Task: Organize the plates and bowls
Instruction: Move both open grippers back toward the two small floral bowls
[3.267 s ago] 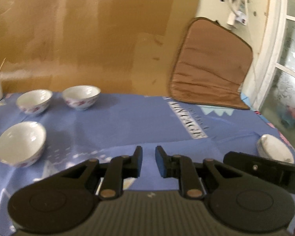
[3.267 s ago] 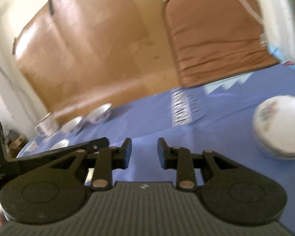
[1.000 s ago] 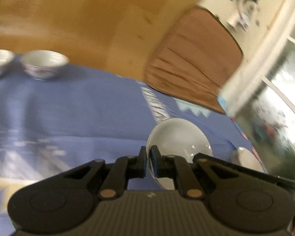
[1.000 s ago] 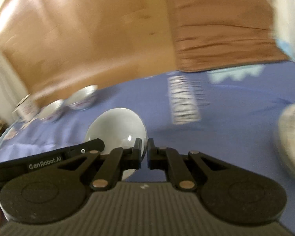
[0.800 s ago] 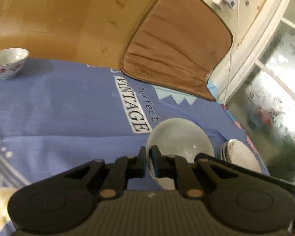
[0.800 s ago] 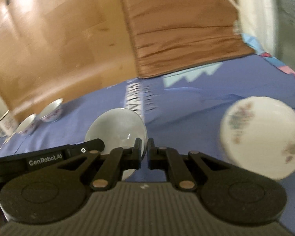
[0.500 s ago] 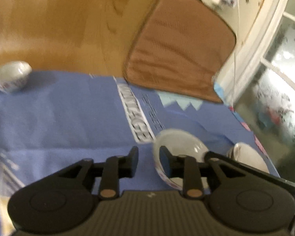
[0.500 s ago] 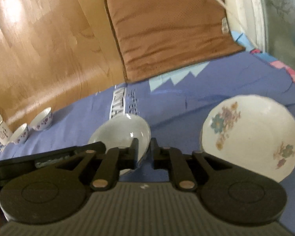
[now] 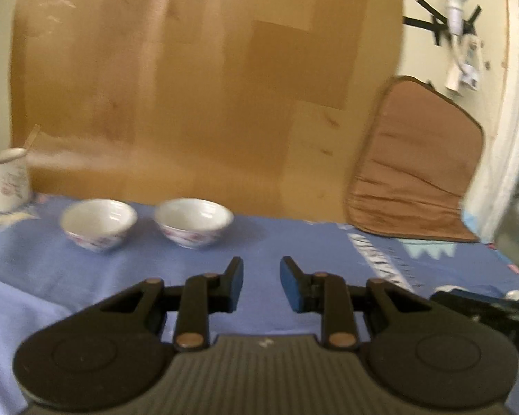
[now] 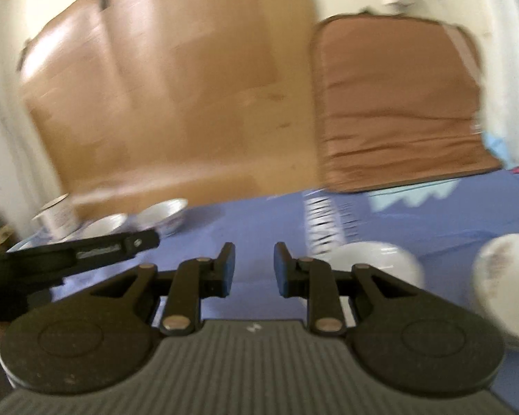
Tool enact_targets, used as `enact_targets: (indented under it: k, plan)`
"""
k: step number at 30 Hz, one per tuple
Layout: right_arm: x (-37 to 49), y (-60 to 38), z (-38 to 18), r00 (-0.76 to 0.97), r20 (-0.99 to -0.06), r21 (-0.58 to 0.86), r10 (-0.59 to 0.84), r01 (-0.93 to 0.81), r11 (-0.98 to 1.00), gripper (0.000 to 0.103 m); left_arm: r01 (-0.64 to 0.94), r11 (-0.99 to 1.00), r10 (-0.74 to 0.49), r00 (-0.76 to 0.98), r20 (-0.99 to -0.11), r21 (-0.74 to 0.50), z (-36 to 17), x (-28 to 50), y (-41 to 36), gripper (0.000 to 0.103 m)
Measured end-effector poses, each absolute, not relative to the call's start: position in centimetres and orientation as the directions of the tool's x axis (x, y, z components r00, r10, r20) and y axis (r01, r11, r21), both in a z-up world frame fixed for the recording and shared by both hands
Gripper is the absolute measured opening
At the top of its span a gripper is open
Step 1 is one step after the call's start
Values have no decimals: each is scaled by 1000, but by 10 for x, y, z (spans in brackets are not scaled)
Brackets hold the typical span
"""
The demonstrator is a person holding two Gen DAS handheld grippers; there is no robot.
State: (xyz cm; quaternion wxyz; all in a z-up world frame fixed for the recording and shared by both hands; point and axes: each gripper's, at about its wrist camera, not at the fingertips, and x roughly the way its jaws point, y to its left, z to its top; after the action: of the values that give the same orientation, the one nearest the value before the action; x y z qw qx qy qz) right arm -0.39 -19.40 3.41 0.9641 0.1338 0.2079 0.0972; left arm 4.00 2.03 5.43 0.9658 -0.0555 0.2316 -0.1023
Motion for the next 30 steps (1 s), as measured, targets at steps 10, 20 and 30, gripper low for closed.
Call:
enact_targets:
  k: [10,20,30]
  plan:
    - [22,-159,52,865,-395,384,310,-152,911,53,78,988,-126,910,-395,-136,39,54,91,24]
    - [43,-108,29,824,-487,327,289,-135,935,53,44,973,-137,902,-410,-228,29,60,114,25]
    - [49,-101,16,802,-514,355,305,-125,927,53,45,970,-146,893,-426,-237,27,62,114,28]
